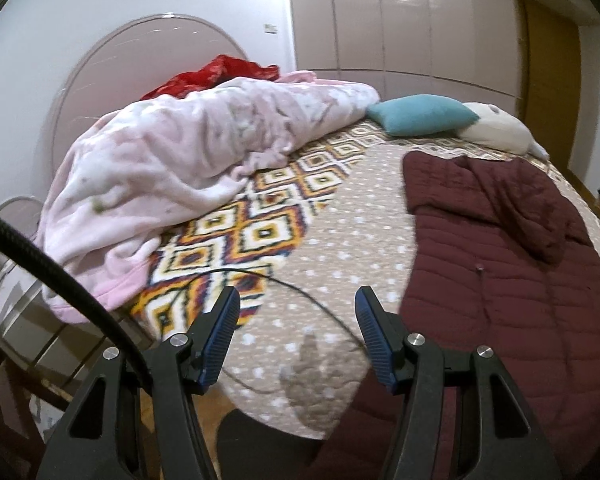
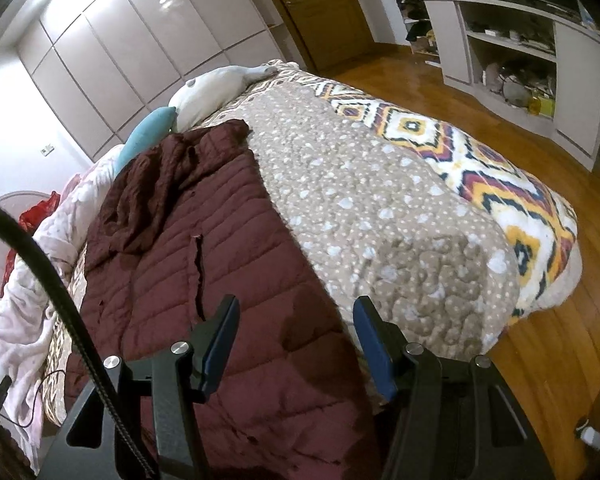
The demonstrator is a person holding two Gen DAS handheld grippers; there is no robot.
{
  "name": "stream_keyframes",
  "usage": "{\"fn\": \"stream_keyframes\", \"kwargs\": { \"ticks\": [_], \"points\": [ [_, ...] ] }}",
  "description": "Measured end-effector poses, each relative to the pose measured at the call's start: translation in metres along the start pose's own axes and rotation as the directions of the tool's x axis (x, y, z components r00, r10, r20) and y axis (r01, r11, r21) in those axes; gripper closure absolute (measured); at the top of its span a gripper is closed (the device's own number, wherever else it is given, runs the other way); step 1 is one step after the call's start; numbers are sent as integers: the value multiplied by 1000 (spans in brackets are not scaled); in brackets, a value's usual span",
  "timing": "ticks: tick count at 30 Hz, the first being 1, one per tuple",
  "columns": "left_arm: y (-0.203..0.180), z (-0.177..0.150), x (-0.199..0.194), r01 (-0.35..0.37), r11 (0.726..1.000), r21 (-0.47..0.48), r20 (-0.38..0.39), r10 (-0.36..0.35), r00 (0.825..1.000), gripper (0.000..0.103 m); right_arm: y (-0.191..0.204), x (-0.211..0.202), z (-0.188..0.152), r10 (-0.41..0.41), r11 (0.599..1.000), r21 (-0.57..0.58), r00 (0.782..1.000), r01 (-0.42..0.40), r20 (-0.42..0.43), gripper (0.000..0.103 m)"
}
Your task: Fold large clothes
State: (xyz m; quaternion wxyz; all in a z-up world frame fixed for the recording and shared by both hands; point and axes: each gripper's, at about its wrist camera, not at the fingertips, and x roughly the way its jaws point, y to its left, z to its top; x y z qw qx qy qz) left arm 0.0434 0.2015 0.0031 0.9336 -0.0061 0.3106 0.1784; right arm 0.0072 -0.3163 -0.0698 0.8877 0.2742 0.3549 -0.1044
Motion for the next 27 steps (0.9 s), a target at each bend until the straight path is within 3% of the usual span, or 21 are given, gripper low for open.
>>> {"fn": "stream_keyframes", "kwargs": {
  "ticks": [12, 18, 21, 27],
  "points": [
    [81, -19, 8, -134, 985, -107, -52, 129, 990, 44, -5, -3, -12, -16, 1000, 15, 1000, 16, -12, 40],
    [130, -32, -3, -213, 955, -206, -34, 211, 977, 44, -4, -9, -20, -27, 999, 19, 1000, 28, -11, 40],
    [162, -35, -19, -275, 925, -263, -9, 283, 959, 44, -7, -15, -21, -45, 999, 21, 999, 45, 2, 40],
    [217, -28, -67, -375, 841, -389, 54, 427, 902, 44, -31, -46, -2, -100, 993, 78, 990, 93, 100, 40]
  ]
}}
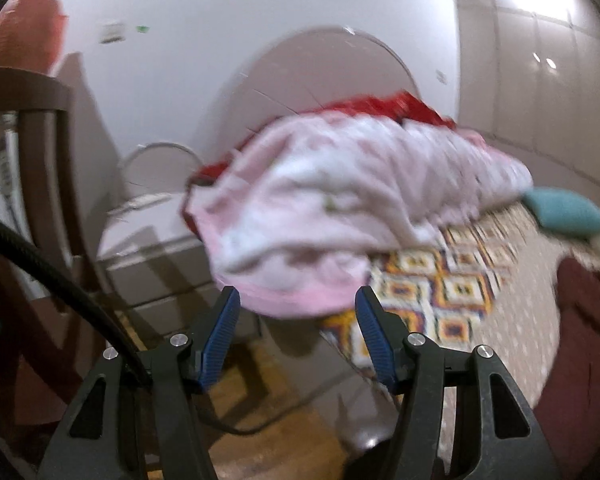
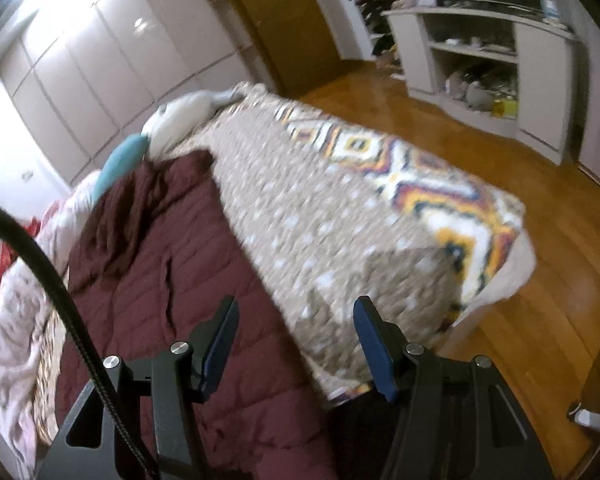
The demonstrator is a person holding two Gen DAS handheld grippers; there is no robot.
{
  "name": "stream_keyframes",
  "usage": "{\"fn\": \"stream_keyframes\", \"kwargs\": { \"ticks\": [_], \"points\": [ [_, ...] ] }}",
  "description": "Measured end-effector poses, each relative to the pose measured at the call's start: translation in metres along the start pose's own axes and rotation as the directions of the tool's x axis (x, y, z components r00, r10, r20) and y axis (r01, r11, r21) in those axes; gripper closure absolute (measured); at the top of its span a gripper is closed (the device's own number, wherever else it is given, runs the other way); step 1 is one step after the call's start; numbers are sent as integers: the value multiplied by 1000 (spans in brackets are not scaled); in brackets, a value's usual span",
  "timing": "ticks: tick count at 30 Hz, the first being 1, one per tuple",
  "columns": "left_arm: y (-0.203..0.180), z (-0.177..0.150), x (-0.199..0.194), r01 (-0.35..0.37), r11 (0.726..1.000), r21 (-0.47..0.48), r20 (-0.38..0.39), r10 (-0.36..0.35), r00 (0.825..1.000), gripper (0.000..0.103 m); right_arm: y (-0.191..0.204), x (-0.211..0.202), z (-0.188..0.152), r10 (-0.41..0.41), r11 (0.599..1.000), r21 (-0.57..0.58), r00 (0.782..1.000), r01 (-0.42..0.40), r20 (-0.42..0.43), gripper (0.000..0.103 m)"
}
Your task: Fold large clothes
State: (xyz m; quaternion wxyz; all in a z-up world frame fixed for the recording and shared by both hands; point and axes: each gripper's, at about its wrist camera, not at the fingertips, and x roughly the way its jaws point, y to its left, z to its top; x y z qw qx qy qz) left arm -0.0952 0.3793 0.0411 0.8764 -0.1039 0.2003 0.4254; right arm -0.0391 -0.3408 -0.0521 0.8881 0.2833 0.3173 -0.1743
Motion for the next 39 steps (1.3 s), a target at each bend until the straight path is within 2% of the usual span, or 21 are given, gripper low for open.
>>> {"fn": "stream_keyframes", "kwargs": {
  "ticks": [2, 4, 7, 10, 11, 12, 14, 15, 17, 19, 20, 22, 24, 26, 30, 32, 33, 35, 39],
  "points": [
    [8, 12, -9, -34, 999, -21, 41, 35, 999, 38, -8, -12, 8, -17, 1000, 11, 999, 17, 39, 38],
    [6, 17, -16, -20, 1000, -7, 62, 20, 998, 35, -14, -20, 14, -30, 999, 14, 997, 29, 67, 35],
    [-22, 8, -18, 70, 992, 101, 48, -75, 996, 34, -12, -12, 12, -9, 1000, -18, 1000, 9, 25, 33],
    [-59, -15, -13, 216, 954, 209, -28, -215, 976, 31, 0, 15, -6, 64, 996, -63, 994, -70, -93, 33],
    [-73, -26, -8, 289, 930, 227, -78, -278, 957, 30, 4, 21, -12, 90, 993, -67, 989, -98, -117, 33],
    [-88, -38, -2, 364, 902, 232, -139, -339, 930, 30, 8, 30, -19, 120, 989, -67, 982, -130, -143, 33],
    [-115, -63, 12, 474, 848, 237, -252, -418, 873, 30, 14, 46, -30, 179, 980, -52, 965, -192, -193, 33],
    [-129, -76, 20, 527, 816, 236, -308, -451, 838, 30, 17, 52, -33, 207, 974, -42, 956, -220, -208, 33],
    [-154, -103, 34, 601, 765, 232, -407, -485, 774, 30, 19, 61, -35, 242, 967, -29, 944, -254, -225, 33],
    [-170, -123, 42, 662, 720, 210, -472, -519, 713, 30, 16, 70, -34, 235, 970, -17, 947, -244, -217, 33],
    [-178, -132, 48, 680, 706, 196, -500, -525, 689, 30, 14, 72, -34, 229, 972, -10, 950, -236, -211, 33],
    [-189, -147, 58, 696, 700, 162, -541, -527, 656, 30, 5, 77, -34, 215, 976, 20, 956, -215, -199, 33],
    [-194, -155, 68, 716, 688, 120, -573, -541, 616, 30, -4, 83, -37, 228, 974, 56, 949, -221, -216, 33],
    [-197, -163, 75, 735, 674, 73, -600, -559, 572, 30, -10, 89, -42, 260, 965, 95, 934, -244, -245, 33],
    [-198, -166, 81, 764, 645, 13, -613, -599, 516, 30, -16, 98, -54, 337, 940, 153, 897, -304, -285, 31],
    [-195, -164, 85, 779, 627, -23, -621, -620, 480, 30, -16, 100, -59, 382, 923, 181, 876, -341, -296, 31],
    [-193, -165, 85, 789, 612, -47, -628, -632, 454, 30, -16, 101, -61, 405, 913, 194, 862, -360, -306, 31],
    [-190, -169, 82, 805, 589, -73, -638, -648, 416, 30, -17, 103, -64, 441, 896, 216, 837, -388, -325, 31],
    [-190, -186, 72, 827, 555, -95, -671, -649, 359, 30, -17, 101, -71, 449, 893, 200, 820, -402, -355, 31]
  ]
}}
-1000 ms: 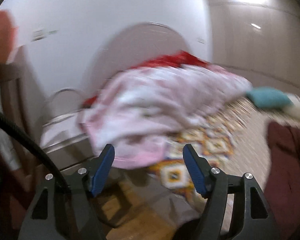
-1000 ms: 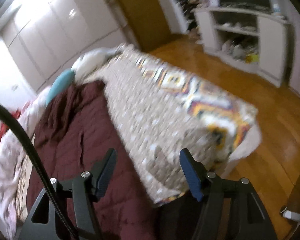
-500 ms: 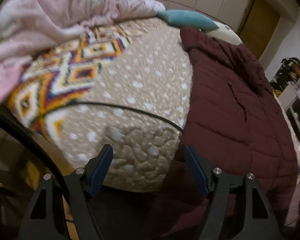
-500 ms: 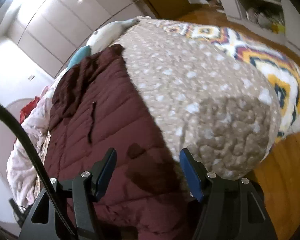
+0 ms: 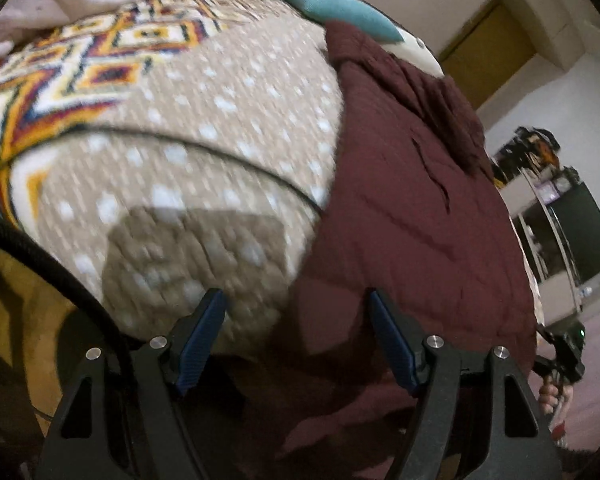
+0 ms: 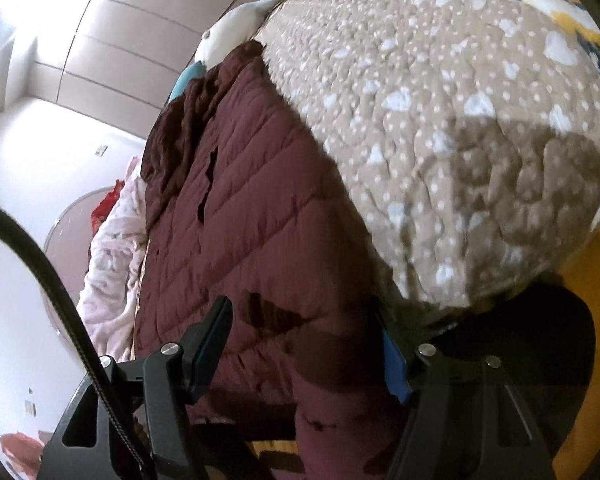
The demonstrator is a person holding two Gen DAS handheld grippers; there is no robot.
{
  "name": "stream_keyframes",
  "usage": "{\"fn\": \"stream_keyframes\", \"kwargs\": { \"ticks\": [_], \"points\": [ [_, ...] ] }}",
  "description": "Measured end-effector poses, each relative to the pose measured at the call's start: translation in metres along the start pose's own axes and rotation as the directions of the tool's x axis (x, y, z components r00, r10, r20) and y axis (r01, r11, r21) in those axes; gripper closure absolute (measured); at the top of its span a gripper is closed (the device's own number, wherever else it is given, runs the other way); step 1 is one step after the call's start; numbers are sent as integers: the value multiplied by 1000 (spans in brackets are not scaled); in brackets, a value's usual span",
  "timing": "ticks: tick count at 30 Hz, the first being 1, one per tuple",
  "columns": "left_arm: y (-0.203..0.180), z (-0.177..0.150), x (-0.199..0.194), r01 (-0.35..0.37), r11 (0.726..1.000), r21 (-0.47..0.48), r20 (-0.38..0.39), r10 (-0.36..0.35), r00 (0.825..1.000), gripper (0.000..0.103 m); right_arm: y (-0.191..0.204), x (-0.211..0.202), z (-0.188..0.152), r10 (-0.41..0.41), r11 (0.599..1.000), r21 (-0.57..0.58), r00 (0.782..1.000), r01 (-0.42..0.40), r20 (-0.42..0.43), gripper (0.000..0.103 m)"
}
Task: Fold large clothes
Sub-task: 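Grasp the coat hem with both tools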
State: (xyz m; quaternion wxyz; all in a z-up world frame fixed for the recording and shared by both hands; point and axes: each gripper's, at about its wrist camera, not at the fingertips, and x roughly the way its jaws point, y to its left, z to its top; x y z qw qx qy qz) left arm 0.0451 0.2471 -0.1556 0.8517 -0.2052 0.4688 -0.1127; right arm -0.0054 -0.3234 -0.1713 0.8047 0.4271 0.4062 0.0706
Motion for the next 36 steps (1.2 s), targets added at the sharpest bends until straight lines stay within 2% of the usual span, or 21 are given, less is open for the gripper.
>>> {"fn": "stream_keyframes", "kwargs": {
  "ticks": [3, 6, 12, 15, 16, 17, 18, 19, 21, 24, 25, 28, 33, 36],
  "points": [
    [-8, -17, 6, 24, 1000, 18, -38, -23, 999, 30, 2, -4, -7, -9, 1000, -21, 1000, 9, -13, 31],
    [-18, -29, 7, -4, 998, 58, -41, 7, 999, 30, 3, -11, -14, -22, 999, -46, 999, 21, -27, 31],
    [-22, -36, 3, -19, 998, 64, -45, 22, 999, 31, 17, -10, -33, -119, 983, -150, 989, 105, -84, 31],
    [-28, -39, 2, -44, 996, 80, -51, 48, 998, 45, 24, -5, -46, -181, 966, -205, 977, 155, -117, 31],
    [-29, -40, -1, -60, 994, 87, -57, 65, 996, 54, 27, -3, -51, -210, 957, -230, 970, 179, -120, 32],
    [-31, -41, -4, -80, 992, 95, -58, 86, 995, 70, 30, -2, -54, -227, 950, -246, 966, 192, -122, 37],
    [-33, -40, -7, -88, 991, 101, -58, 94, 994, 72, 34, -1, -57, -258, 938, -270, 958, 218, -124, 46],
    [-34, -40, -11, -80, 992, 99, -57, 86, 995, 78, 39, 0, -58, -294, 923, -296, 948, 248, -122, 50],
    [-37, -38, -25, -54, 995, 86, -49, 58, 997, 82, 46, -2, -57, -314, 910, -321, 941, 261, -128, 65],
    [-44, -29, -48, -14, 998, 61, -26, 16, 1000, 85, 66, -20, -49, -222, 929, -331, 965, 164, -143, 74],
    [-48, -24, -59, 5, 998, 55, -12, -4, 1000, 85, 78, -32, -43, -162, 937, -333, 977, 108, -137, 75],
    [-64, -4, -92, 66, 997, 47, 47, -68, 997, 86, 110, -64, -24, -18, 936, -351, 995, -18, -97, 76],
    [-95, 56, -122, 99, 994, 44, 113, -104, 988, 86, 156, -88, 29, 153, 926, -347, 988, -147, -9, 76],
    [-119, 100, -116, 43, 994, 97, 152, -57, 987, 86, 179, -81, 64, 195, 928, -332, 980, -168, 48, 76]
  ]
}}
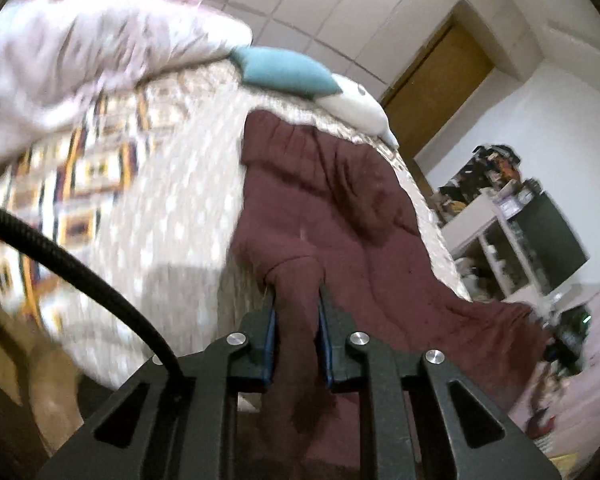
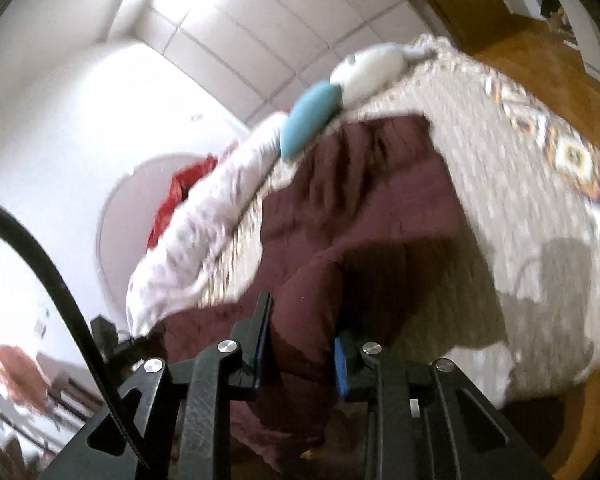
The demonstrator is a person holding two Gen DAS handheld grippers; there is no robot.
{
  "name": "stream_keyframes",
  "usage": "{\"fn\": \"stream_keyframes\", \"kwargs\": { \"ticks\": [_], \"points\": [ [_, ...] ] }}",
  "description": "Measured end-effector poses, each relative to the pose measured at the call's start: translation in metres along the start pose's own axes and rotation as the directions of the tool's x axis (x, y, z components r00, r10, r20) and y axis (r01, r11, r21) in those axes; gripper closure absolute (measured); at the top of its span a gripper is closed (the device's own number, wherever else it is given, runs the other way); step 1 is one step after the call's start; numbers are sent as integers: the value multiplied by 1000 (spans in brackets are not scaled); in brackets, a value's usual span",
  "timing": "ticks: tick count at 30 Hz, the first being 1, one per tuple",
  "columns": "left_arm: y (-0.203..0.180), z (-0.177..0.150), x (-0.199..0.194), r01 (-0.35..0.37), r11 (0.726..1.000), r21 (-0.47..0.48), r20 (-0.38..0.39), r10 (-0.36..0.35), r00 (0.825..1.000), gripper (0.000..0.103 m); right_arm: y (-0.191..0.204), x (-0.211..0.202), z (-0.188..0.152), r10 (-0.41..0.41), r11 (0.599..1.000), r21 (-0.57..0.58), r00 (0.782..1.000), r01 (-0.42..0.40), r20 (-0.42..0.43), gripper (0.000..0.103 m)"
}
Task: Fold large clothes
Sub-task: 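Grasp the coat hem with both tools, then lift the held hem with both tools and fold it toward the hood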
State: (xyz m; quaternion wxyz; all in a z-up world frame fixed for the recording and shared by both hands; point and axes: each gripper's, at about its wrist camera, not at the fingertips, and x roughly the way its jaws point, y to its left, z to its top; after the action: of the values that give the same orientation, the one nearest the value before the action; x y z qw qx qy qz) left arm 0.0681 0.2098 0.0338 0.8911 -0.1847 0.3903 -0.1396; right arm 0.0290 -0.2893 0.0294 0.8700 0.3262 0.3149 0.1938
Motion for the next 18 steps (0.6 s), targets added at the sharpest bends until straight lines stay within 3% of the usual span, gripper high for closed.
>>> {"fn": "stream_keyframes", "kwargs": {
  "ticks": [3, 8, 13, 18],
  "points": [
    [-9, 40, 33, -41, 999, 15, -1, 41, 999, 86, -6, 36, 35, -11, 999, 53, 1000, 10, 18, 76],
    [-2, 89, 105, -92, 995, -34, -16, 91, 996, 85, -41, 107, 74, -138, 984, 106, 990, 141, -35, 76],
    [14, 116, 165, -168, 983, -74, -39, 166, 985, 78, -93, 169, 94, -273, 944, 167, 958, 285, -92, 76],
    [36, 147, 216, -249, 956, -156, -45, 245, 969, 69, -134, 203, 103, -347, 905, 212, 929, 368, -131, 76]
  ]
}}
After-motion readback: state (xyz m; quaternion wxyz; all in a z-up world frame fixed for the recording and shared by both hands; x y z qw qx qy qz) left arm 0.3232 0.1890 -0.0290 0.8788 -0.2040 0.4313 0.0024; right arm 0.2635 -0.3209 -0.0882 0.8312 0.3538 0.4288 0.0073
